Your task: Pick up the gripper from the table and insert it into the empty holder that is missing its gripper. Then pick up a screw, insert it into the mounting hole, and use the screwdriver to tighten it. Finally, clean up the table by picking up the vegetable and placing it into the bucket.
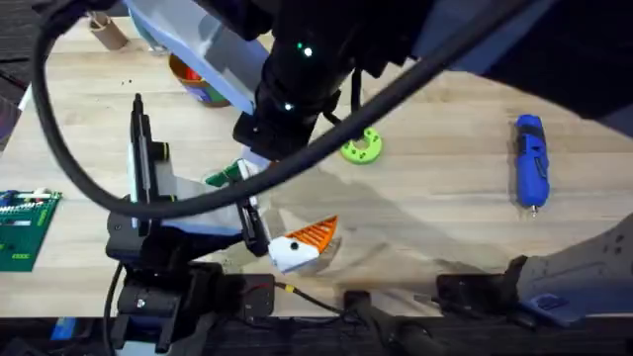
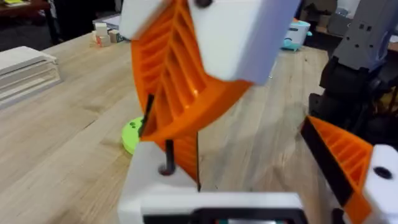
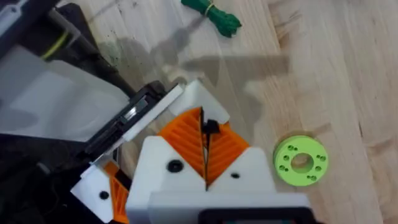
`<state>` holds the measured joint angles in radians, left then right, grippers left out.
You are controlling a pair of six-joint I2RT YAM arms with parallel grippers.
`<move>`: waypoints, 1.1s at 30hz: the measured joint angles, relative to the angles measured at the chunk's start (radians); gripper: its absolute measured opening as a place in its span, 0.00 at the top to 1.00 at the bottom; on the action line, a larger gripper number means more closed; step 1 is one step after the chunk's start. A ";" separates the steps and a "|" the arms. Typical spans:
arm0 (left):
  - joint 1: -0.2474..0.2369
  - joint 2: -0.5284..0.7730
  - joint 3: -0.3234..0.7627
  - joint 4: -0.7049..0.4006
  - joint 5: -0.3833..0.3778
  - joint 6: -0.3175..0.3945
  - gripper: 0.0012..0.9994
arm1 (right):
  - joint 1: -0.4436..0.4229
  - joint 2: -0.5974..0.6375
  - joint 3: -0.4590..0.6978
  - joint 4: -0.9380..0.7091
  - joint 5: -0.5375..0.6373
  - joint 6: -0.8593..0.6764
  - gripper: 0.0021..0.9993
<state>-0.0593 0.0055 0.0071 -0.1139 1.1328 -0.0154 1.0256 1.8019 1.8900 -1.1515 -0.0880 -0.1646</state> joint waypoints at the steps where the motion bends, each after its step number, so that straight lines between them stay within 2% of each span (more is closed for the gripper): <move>1: 0.000 0.000 0.000 0.000 0.000 0.000 0.01 | 0.000 0.000 0.000 0.000 -0.001 0.000 0.99; 33: 0.000 0.000 0.000 -0.003 0.019 -0.005 0.01 | -0.001 0.029 0.011 0.006 -0.003 0.003 0.99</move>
<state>-0.0593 0.0055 0.0071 -0.1169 1.1523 -0.0200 1.0245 1.8309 1.9011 -1.1454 -0.0914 -0.1612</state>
